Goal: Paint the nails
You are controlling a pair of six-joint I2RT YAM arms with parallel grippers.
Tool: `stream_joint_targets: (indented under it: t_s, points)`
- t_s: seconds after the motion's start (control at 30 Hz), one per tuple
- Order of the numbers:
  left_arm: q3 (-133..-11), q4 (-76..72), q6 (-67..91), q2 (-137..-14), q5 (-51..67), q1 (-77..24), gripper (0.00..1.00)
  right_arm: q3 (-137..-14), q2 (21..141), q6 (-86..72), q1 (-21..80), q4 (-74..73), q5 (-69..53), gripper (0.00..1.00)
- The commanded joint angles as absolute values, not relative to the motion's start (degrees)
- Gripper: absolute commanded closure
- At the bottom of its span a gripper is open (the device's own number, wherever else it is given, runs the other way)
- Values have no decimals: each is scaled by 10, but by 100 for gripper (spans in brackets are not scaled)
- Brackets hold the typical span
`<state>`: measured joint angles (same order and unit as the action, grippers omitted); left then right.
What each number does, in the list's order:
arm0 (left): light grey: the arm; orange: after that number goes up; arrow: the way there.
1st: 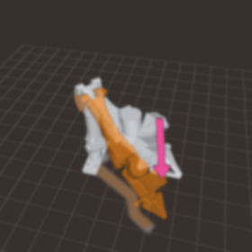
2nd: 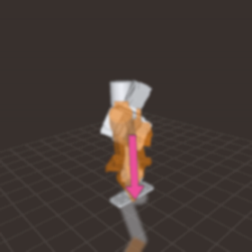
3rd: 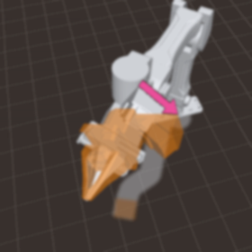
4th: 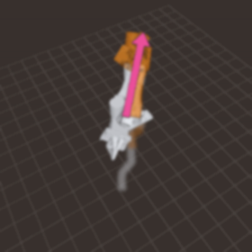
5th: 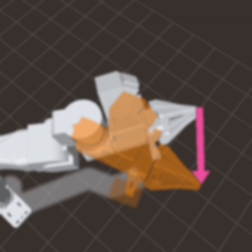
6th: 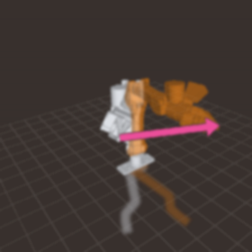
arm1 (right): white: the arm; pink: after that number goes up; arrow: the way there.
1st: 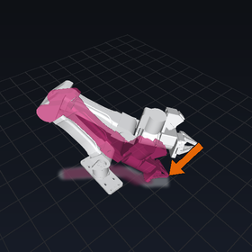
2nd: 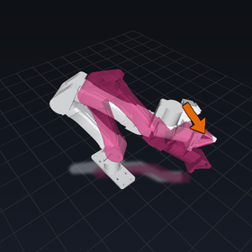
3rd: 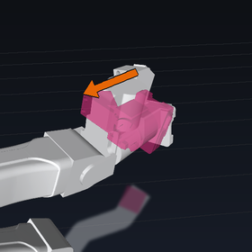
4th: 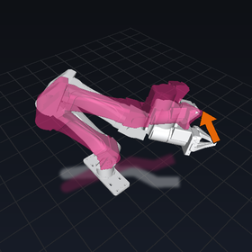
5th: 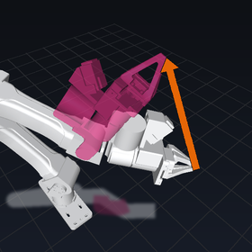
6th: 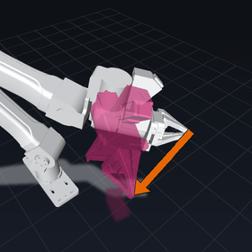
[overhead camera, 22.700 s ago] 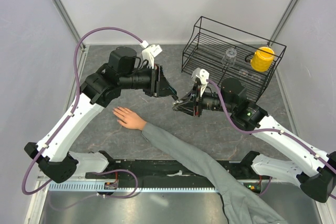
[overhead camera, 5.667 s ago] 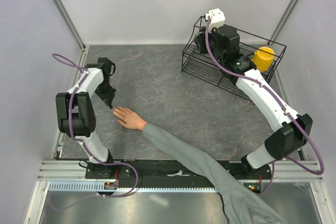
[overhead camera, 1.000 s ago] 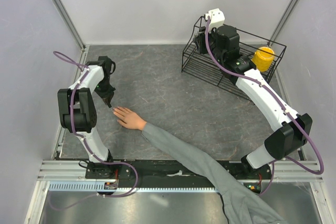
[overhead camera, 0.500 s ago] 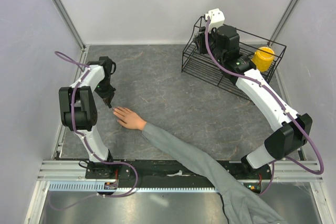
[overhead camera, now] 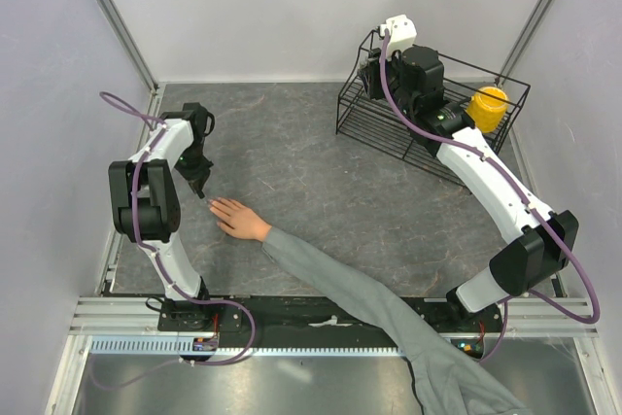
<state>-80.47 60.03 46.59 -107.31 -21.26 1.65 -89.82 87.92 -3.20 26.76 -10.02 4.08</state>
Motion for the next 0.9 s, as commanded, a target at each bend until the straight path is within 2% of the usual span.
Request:
stream_joint_targets:
  t_s: [0.0,0.3,0.6,0.87]
  points:
    - [-844,621,454,-1051,-259,21,98,-921,872,-33,266,-77,35,100]
    - [-829,628,446,-1026,-233,11,98,-900,853,-39,266,-69,30,100]
    - [-889,568,383,-957,-179,-29,98,-882,826,-26,267,-70,28,100]
    - [-846,483,352,-826,-27,-76,98,-817,754,-14,280,-83,-18,100]
